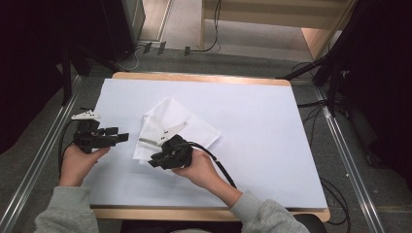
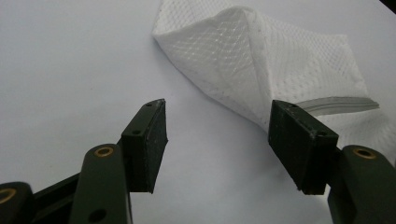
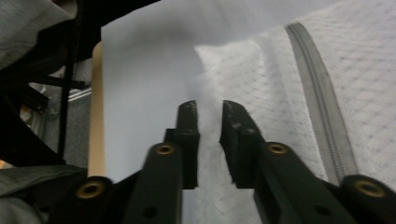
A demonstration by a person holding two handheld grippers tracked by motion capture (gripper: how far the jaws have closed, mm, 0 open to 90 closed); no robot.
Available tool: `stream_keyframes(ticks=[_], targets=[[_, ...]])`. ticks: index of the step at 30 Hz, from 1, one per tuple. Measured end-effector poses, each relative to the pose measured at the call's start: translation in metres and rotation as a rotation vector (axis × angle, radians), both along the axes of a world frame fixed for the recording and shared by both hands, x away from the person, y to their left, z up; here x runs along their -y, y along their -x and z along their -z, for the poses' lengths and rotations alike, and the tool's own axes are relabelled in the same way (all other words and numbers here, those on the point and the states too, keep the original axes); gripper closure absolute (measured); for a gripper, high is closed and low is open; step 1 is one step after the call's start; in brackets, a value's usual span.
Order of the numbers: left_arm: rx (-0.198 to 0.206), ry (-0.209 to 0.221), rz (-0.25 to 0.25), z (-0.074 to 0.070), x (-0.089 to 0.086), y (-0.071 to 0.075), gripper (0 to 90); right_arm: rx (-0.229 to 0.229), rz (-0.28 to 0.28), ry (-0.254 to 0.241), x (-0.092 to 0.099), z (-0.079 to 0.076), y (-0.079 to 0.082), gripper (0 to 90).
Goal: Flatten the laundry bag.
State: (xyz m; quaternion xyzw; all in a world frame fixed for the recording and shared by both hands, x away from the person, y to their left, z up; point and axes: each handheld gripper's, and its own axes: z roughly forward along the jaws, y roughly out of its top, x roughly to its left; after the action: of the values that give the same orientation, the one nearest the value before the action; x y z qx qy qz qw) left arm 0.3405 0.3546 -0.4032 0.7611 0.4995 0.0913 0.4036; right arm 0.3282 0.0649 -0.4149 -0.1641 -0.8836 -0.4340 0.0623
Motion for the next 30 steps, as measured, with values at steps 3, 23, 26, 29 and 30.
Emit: stream_keyframes(ticks=[3,23,26,29,30], targets=[[0.006,0.001,0.003,-0.001,0.001,-0.002,38.3,0.018,0.004,-0.008,0.003,-0.005,0.004,69.3],[-0.042,-0.034,0.130,0.004,0.050,-0.027,41.4,0.056,0.249,0.021,0.104,0.002,-0.018,69.2],[-0.054,-0.027,0.138,0.006,0.052,-0.031,47.7,0.049,0.278,0.032,0.111,0.010,-0.023,65.4],[-0.083,-0.025,0.146,0.009,0.055,-0.035,53.0,0.048,0.285,0.053,0.112,0.020,-0.026,61.6],[-0.097,-0.022,0.153,0.009,0.056,-0.036,58.6,0.039,0.280,0.057,0.112,0.024,-0.027,60.6]])
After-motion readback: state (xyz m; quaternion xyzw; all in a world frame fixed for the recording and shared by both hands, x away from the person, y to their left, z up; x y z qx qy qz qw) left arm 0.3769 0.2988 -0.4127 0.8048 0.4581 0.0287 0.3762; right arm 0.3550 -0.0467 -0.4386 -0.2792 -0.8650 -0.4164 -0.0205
